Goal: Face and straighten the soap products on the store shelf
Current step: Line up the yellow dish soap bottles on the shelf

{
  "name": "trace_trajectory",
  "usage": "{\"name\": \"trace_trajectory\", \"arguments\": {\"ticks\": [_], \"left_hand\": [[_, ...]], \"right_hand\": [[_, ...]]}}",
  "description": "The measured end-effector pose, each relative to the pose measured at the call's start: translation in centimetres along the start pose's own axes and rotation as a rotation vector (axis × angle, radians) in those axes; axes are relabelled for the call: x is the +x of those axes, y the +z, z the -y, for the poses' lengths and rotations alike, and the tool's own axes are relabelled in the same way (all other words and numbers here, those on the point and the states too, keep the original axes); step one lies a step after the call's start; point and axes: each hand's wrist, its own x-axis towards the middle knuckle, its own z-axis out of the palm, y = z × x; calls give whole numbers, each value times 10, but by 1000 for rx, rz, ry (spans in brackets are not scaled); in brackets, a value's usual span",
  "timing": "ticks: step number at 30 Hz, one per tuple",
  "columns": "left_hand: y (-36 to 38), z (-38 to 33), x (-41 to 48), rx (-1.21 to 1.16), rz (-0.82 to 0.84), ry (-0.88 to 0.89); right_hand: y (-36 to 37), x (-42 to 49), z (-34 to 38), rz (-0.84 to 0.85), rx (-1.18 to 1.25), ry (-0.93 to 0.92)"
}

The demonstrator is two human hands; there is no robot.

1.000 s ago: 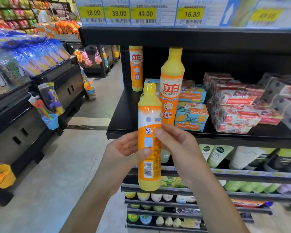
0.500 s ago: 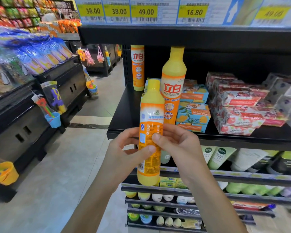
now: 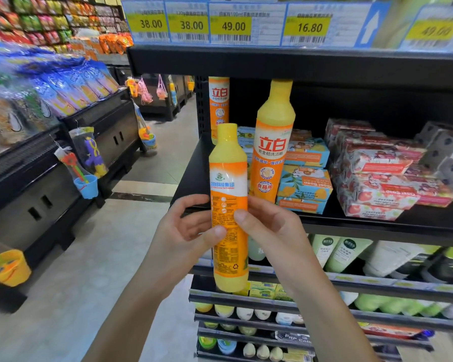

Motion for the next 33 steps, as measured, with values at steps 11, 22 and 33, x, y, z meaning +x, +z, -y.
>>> {"name": "trace_trajectory", "arguments": {"ticks": [11,22,33], "left_hand": [[1,8,0,288,-3,108],[-4,3,0,77,13,29],[5,10,0,215,-38,58]], "right_hand": [[15,7,-7,-184,18,24],[12,5,1,-53,-12,-15],[17,10,2,-195,-23,-49]]}}
